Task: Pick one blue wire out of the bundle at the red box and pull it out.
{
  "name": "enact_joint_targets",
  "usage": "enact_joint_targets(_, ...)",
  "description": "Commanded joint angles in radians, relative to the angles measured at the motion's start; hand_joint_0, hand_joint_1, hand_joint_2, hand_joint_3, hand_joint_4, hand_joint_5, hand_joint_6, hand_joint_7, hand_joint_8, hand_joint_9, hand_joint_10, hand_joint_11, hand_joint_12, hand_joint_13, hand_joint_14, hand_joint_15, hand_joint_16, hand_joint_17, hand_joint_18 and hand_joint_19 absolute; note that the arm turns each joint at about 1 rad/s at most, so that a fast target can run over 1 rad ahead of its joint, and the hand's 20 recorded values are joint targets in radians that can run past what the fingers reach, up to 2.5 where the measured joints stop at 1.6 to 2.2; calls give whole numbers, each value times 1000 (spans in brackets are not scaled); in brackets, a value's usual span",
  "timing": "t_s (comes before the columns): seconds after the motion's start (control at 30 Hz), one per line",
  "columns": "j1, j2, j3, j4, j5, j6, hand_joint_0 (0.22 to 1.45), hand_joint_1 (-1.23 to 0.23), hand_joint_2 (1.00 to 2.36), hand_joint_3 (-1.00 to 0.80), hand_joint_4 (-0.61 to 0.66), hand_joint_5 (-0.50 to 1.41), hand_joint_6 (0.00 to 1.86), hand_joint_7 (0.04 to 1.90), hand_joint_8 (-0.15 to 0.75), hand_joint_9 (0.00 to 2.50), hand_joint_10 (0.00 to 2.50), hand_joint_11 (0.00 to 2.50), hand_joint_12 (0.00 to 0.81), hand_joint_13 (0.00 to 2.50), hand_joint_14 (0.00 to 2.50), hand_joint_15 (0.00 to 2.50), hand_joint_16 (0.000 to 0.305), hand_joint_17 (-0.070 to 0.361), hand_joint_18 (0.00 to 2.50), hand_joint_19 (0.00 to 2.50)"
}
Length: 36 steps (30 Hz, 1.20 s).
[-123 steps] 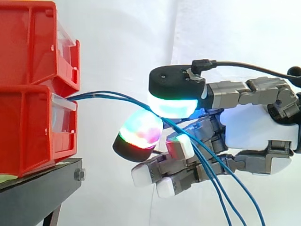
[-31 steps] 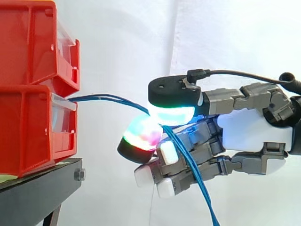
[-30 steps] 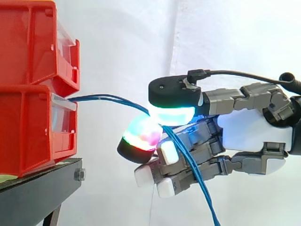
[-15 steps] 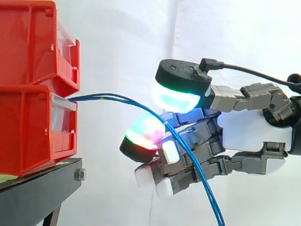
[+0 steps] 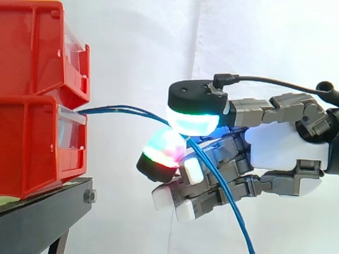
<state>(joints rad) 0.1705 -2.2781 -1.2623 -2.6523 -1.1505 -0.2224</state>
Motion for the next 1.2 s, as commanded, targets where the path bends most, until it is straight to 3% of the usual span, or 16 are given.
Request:
enact_joint_targets(0.0, -2, 0, 0, 0, 0, 0, 606, -588, 1012, -156, 415, -62, 502, 1201, 300, 1108, 25, 620, 426, 750, 18, 436, 68, 153, 537, 559)
enact_joint_targets(0.3, -2, 0, 0, 2, 0, -2, 591, -516, 1010, -171, 426, -58, 503, 1110, 305, 1131, 22, 588, 438, 751, 18, 427, 71, 161, 537, 569)
enact_joint_targets(0.7, -2, 0, 0, 2, 0, -2, 644, -707, 1010, 11, 352, -52, 504, 1280, 307, 1109, 26, 640, 423, 761, 17, 434, 68, 152, 550, 558)
enact_joint_targets(1.1, -2, 0, 0, 2, 0, 0, 623, -709, 1012, 44, 352, -72, 591, 1170, 315, 1102, 26, 676, 431, 760, 17, 432, 69, 155, 565, 544)
enact_joint_targets(1.17, 0, 0, 0, 2, 0, 0, 627, -699, 1012, 49, 368, -84, 633, 1078, 314, 1085, 27, 696, 427, 745, 18, 430, 68, 153, 560, 537)
